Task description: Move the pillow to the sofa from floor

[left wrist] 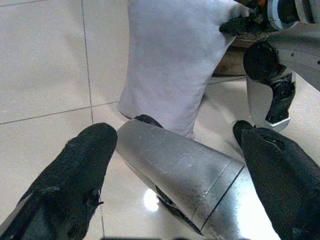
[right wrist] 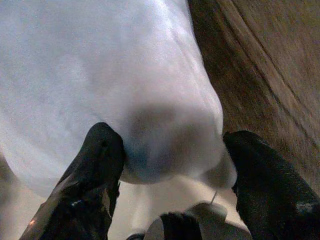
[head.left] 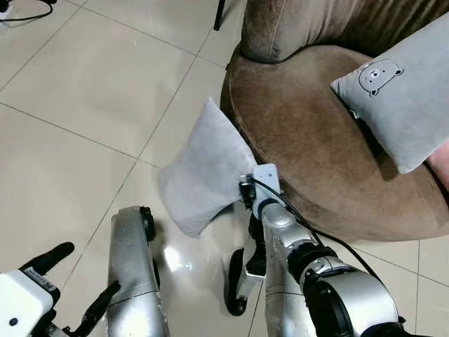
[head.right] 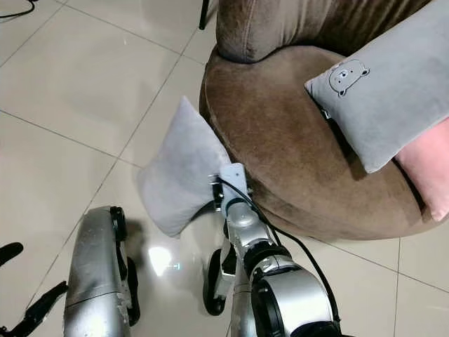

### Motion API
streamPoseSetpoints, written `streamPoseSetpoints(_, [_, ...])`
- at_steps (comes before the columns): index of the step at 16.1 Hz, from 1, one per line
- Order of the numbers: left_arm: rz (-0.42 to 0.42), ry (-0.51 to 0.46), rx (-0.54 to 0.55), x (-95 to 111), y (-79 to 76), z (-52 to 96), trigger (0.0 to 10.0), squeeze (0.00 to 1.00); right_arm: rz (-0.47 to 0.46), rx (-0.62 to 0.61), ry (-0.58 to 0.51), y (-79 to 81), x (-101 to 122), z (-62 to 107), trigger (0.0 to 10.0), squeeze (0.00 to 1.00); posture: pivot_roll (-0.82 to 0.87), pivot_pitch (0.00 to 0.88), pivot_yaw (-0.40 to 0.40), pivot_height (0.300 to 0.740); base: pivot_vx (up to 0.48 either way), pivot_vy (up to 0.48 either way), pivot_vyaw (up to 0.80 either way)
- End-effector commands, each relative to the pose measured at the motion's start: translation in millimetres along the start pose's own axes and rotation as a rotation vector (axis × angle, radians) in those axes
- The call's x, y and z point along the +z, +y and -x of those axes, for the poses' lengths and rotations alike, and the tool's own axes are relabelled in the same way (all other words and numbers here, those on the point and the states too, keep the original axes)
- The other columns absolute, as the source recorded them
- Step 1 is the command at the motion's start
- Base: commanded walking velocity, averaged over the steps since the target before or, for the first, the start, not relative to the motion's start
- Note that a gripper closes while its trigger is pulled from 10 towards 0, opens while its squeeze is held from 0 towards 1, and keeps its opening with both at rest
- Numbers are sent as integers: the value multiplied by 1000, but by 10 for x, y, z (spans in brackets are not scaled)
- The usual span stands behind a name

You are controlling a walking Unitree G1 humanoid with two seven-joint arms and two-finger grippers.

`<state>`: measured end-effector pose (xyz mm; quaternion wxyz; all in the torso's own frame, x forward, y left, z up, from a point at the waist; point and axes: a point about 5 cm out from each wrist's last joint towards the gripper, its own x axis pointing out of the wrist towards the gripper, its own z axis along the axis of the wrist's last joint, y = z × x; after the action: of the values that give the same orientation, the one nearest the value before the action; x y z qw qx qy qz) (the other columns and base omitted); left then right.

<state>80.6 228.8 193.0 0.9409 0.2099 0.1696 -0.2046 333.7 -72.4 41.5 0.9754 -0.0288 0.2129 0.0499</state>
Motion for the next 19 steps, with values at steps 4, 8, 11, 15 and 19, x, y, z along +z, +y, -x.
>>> streamPoseSetpoints(4, [7,4,-19,20,-42,50,10000,0,-296,106,121,86,-195,38,10000,0,339,395,-194,515,0,0,0])
streamPoseSetpoints(8, [12,1,-16,24,-40,52,10000,0,-360,287,55,306,-103,64,8471,0,337,394,-200,515,0,0,0])
streamPoseSetpoints(11, [14,-2,-11,26,-41,56,10000,0,-383,306,33,321,-73,65,2000,0,338,390,-200,515,0,0,0])
streamPoseSetpoints(15, [17,1,-8,18,-49,64,10000,0,-363,247,43,272,-100,58,0,0,338,390,-204,515,0,0,0])
streamPoseSetpoints(19, [18,8,2,6,-57,74,10000,0,-391,149,58,214,-136,54,0,0,341,389,-208,515,0,0,0])
